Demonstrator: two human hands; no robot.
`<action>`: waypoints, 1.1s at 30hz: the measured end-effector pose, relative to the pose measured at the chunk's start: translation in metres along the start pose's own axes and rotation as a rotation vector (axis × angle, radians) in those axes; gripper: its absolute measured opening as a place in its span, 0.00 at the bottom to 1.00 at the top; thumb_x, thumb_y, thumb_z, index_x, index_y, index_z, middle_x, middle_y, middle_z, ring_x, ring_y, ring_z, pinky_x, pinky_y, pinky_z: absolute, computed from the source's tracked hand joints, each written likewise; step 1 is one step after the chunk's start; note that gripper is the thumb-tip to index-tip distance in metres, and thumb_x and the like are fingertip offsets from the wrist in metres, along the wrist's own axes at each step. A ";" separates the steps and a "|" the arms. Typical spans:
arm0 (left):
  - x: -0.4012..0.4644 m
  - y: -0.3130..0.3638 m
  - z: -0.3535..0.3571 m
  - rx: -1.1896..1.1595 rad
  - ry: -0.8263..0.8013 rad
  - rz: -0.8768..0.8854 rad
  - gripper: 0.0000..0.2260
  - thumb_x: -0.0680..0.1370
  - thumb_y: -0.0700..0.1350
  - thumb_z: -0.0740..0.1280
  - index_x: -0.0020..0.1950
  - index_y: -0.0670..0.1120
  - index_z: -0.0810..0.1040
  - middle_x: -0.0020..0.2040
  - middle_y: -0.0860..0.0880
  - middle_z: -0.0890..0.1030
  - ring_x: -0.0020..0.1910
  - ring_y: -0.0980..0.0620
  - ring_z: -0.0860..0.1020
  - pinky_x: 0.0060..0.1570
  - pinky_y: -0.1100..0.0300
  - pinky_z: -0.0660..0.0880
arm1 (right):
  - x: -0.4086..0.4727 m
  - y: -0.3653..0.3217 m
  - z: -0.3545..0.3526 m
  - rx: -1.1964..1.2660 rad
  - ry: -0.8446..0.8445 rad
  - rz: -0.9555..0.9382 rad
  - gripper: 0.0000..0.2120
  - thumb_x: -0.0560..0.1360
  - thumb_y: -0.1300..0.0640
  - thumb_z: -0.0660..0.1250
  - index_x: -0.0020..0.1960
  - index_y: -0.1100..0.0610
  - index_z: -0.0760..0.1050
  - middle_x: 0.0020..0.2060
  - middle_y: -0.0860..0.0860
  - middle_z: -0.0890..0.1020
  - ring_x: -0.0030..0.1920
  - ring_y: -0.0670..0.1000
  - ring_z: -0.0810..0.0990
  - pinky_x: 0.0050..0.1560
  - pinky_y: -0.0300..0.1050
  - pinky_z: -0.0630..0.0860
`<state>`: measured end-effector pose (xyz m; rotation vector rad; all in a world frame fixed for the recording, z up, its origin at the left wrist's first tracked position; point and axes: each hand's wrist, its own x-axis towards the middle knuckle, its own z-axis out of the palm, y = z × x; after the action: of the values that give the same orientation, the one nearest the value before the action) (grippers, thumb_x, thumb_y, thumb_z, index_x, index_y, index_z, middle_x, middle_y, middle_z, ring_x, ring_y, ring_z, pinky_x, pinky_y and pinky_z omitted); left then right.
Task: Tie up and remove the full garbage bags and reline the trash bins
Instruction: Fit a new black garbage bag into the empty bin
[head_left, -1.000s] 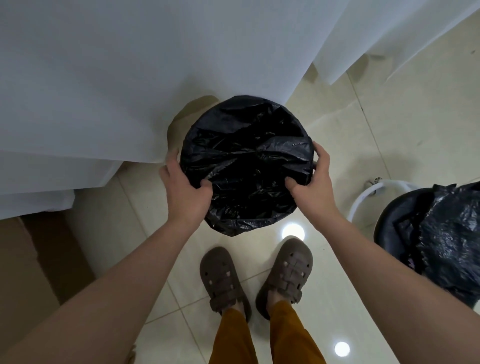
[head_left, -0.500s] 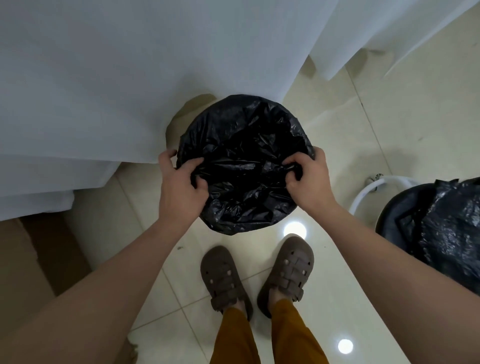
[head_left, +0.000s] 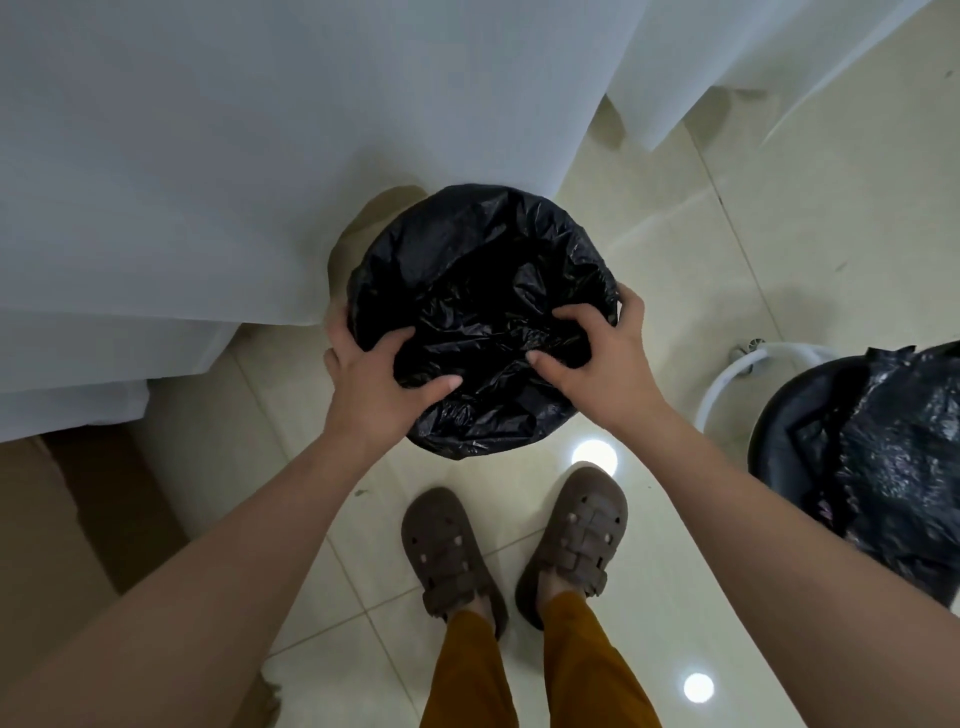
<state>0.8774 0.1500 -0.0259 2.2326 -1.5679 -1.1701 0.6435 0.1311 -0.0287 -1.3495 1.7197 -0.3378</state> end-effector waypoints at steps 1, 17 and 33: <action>-0.004 0.000 0.000 -0.055 0.008 0.011 0.37 0.61 0.65 0.75 0.68 0.53 0.74 0.75 0.51 0.47 0.72 0.52 0.50 0.69 0.60 0.50 | -0.005 0.001 0.000 0.034 -0.019 -0.003 0.29 0.68 0.49 0.77 0.66 0.52 0.72 0.73 0.53 0.52 0.71 0.50 0.61 0.73 0.42 0.62; -0.034 0.010 -0.017 0.089 0.161 0.021 0.33 0.72 0.55 0.73 0.74 0.51 0.66 0.75 0.43 0.49 0.74 0.42 0.55 0.69 0.54 0.60 | -0.039 0.010 -0.007 0.155 -0.006 -0.038 0.47 0.71 0.50 0.74 0.77 0.38 0.45 0.71 0.51 0.57 0.58 0.23 0.60 0.60 0.21 0.61; -0.108 0.154 -0.028 0.403 0.127 0.270 0.32 0.75 0.50 0.70 0.74 0.41 0.63 0.73 0.37 0.59 0.68 0.38 0.59 0.68 0.39 0.63 | -0.148 -0.033 -0.098 -0.111 0.211 0.041 0.44 0.73 0.49 0.71 0.78 0.42 0.45 0.74 0.54 0.53 0.73 0.53 0.54 0.72 0.57 0.62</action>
<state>0.7701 0.1681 0.1306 2.1639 -2.1178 -0.6733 0.5893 0.2199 0.1187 -1.3968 1.9627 -0.3770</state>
